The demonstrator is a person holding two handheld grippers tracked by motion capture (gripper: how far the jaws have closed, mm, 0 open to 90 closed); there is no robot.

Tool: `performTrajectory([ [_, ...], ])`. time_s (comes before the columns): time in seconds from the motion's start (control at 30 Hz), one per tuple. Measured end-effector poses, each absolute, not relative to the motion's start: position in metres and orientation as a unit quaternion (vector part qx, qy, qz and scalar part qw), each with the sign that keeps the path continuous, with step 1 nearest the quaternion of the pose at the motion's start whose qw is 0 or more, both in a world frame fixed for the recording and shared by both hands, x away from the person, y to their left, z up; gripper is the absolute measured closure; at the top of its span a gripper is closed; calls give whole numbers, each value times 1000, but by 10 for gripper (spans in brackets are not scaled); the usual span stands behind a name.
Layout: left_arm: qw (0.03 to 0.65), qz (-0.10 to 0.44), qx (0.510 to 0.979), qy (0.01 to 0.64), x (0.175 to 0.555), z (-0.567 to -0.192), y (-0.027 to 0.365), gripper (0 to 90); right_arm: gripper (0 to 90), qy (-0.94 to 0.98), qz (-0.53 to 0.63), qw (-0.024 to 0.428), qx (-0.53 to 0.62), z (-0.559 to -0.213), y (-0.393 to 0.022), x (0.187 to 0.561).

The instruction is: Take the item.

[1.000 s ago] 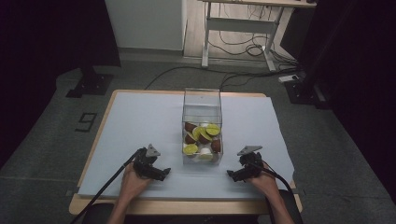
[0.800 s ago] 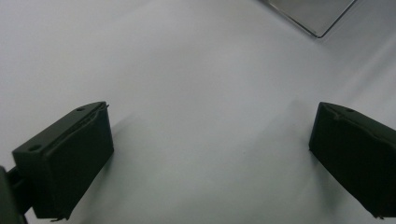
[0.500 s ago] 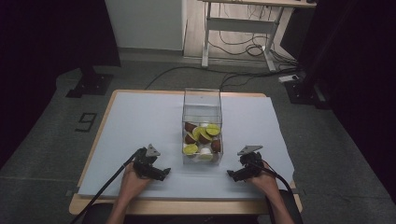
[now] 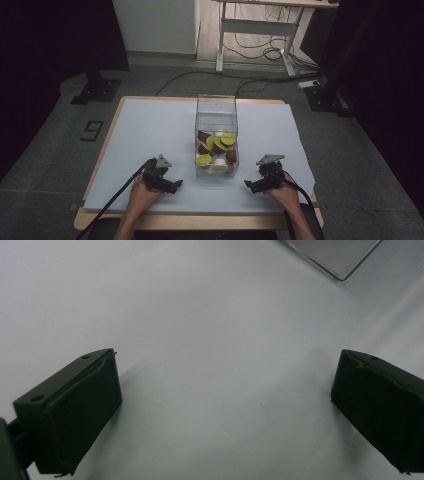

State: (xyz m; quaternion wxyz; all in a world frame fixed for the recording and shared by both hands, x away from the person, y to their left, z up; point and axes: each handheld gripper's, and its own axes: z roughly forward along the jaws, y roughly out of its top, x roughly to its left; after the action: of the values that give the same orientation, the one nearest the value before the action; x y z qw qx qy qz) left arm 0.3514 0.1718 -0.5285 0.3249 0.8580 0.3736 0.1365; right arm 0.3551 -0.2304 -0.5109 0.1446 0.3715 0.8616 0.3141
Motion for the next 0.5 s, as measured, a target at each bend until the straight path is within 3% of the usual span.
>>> performTrajectory([
  [0.2,325,136,858,374,351,-528,172,0,0,857,326,143,374,-503,-233,352],
  [0.5,325,136,858,374,351,-529,172,0,11,857,321,190,356,-484,-231,346],
])
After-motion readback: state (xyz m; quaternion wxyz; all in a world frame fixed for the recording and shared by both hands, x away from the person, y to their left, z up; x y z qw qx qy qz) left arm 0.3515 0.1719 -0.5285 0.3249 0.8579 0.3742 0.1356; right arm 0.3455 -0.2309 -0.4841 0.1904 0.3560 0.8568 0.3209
